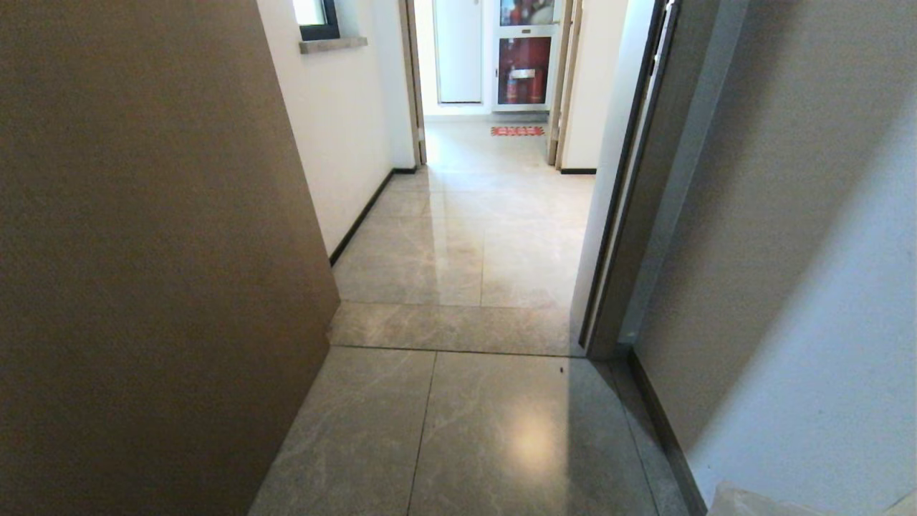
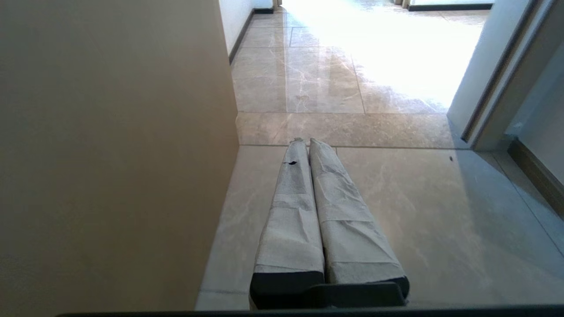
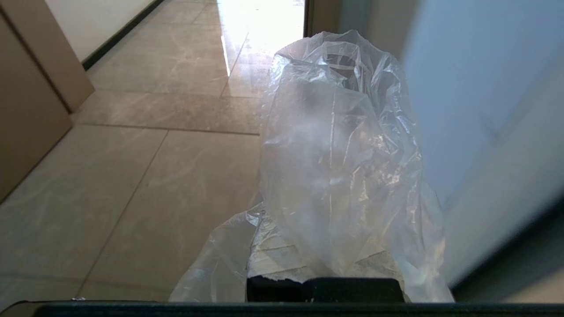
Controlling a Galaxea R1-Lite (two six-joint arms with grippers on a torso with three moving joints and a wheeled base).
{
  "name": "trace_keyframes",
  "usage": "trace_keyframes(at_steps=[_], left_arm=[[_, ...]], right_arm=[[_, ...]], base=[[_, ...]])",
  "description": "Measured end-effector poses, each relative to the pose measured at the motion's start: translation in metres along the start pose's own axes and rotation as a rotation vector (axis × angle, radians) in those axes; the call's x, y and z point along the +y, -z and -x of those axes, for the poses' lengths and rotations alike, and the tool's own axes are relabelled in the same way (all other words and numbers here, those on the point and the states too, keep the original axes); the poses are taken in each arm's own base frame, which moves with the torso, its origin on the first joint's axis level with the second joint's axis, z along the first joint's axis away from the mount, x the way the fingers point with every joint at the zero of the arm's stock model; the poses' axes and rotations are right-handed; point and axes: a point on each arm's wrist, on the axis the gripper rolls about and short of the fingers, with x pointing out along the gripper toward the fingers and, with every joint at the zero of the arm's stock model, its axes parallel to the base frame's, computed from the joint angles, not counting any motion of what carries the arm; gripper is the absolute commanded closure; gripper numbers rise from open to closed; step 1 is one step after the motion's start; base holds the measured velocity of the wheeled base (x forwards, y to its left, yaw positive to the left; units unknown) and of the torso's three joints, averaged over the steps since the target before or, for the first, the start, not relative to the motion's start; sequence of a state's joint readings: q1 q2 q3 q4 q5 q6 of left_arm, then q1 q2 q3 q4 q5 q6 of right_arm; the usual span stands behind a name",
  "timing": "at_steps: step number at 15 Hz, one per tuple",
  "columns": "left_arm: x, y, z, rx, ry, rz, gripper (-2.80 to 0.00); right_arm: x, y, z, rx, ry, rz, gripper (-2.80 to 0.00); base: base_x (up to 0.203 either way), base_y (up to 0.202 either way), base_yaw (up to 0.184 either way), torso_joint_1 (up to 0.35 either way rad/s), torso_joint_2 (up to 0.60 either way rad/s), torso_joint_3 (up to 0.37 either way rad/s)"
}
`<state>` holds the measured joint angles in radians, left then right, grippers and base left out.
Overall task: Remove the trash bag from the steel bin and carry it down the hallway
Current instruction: Put the trash bag at the door
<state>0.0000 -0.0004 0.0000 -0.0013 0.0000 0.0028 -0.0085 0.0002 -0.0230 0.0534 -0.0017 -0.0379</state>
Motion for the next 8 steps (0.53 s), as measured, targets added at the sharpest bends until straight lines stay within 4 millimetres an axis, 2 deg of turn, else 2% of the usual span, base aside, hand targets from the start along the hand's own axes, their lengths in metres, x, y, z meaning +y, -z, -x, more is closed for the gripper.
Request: trace_keyframes(at_steps=[6, 8], left_arm=[[0.0, 0.0, 0.0, 0.0, 0.0, 0.0, 0.0], [0.0, 0.0, 0.0, 0.0, 0.0, 0.0, 0.0]], right_arm=[[0.0, 0.0, 0.0, 0.0, 0.0, 0.0, 0.0], [0.0, 0.0, 0.0, 0.0, 0.0, 0.0, 0.0]], base=[[0.193, 0.002, 0.0, 0.002, 0.0, 0.001], [0.205, 0.079, -0.006, 0.003, 0.0, 0.004]])
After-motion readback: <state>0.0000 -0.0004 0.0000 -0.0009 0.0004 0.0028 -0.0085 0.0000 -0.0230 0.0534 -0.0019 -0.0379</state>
